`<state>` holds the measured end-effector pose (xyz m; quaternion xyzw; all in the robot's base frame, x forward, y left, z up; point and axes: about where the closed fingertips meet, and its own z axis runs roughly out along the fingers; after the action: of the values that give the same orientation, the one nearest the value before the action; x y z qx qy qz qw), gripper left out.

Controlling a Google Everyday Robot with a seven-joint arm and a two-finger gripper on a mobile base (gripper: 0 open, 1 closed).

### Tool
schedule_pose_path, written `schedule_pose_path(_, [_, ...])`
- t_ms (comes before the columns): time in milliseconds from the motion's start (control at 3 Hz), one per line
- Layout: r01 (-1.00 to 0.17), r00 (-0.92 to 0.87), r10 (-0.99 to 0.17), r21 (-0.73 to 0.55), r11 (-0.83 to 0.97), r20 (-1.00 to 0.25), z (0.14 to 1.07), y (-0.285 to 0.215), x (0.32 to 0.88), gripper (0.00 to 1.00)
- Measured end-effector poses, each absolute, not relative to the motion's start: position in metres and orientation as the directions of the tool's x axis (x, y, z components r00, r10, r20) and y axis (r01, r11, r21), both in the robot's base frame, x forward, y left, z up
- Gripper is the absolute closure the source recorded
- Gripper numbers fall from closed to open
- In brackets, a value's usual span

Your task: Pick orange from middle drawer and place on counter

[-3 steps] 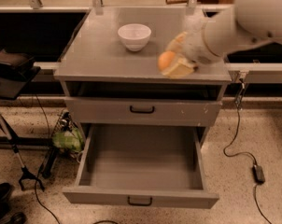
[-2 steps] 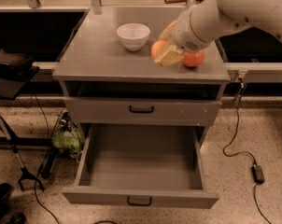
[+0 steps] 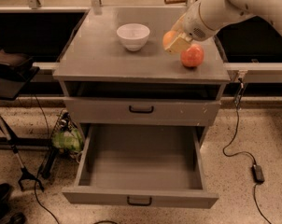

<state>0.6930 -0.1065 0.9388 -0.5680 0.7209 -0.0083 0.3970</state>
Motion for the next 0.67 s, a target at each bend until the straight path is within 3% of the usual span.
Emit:
schedule_pose_path(333, [-0.822, -0.071, -0.811, -0.426, 0.377, -0.581, 0.92, -0.103, 0.714, 1.0])
schedule_pose_path(667, [-0.824, -0.092, -0.804, -0.409, 0.393, -0.587, 0.905, -0.096, 0.732, 0.81])
